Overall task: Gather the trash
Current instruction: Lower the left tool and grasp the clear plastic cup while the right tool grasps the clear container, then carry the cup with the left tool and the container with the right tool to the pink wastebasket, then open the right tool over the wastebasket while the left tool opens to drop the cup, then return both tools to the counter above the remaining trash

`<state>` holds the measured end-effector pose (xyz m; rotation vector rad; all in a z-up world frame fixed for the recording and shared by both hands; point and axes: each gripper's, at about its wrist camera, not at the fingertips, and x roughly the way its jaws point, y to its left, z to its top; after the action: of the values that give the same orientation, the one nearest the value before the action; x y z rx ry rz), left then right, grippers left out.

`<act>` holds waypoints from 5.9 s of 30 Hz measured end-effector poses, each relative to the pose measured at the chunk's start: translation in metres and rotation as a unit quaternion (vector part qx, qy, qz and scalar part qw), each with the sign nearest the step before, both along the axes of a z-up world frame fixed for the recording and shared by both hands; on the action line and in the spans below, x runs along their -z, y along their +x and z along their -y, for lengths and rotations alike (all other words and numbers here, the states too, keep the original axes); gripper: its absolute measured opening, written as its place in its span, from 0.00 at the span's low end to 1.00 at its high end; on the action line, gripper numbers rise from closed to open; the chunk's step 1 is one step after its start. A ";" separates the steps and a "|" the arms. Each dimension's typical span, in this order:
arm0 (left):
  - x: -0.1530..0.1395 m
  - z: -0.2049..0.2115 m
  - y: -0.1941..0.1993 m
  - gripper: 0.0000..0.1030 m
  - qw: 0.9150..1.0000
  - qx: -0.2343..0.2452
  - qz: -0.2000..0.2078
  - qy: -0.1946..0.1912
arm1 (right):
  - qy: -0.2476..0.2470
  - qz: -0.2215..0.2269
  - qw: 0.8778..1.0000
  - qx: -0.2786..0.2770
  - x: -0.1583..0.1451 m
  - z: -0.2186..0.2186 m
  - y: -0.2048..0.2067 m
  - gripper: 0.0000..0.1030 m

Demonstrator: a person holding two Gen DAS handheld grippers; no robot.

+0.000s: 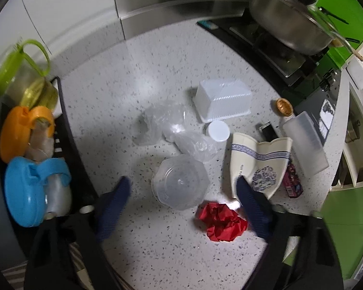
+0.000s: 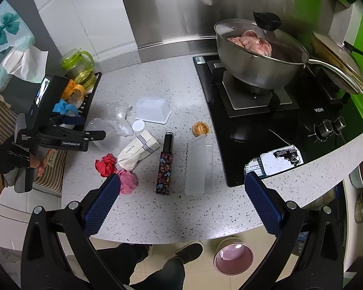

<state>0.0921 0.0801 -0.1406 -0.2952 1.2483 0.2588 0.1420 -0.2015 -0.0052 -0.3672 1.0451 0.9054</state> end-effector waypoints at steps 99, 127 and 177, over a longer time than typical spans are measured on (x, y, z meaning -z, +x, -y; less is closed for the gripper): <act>0.065 0.452 0.012 0.49 0.891 0.444 0.071 -0.061 | -0.022 -0.085 0.924 0.371 0.199 0.391 -0.103 0.07; 0.374 0.500 0.068 0.49 0.879 0.472 -0.018 -0.070 | -0.005 -0.182 0.887 0.425 0.545 0.401 -0.048 0.17; 0.318 0.536 0.042 0.95 0.862 0.503 -0.020 -0.064 | -0.046 -0.122 0.849 0.512 0.439 0.470 -0.108 0.92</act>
<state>0.1338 -0.4561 -0.4583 0.2767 1.3094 -0.7267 0.0335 -0.6714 -0.4442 0.2539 1.3025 -0.0766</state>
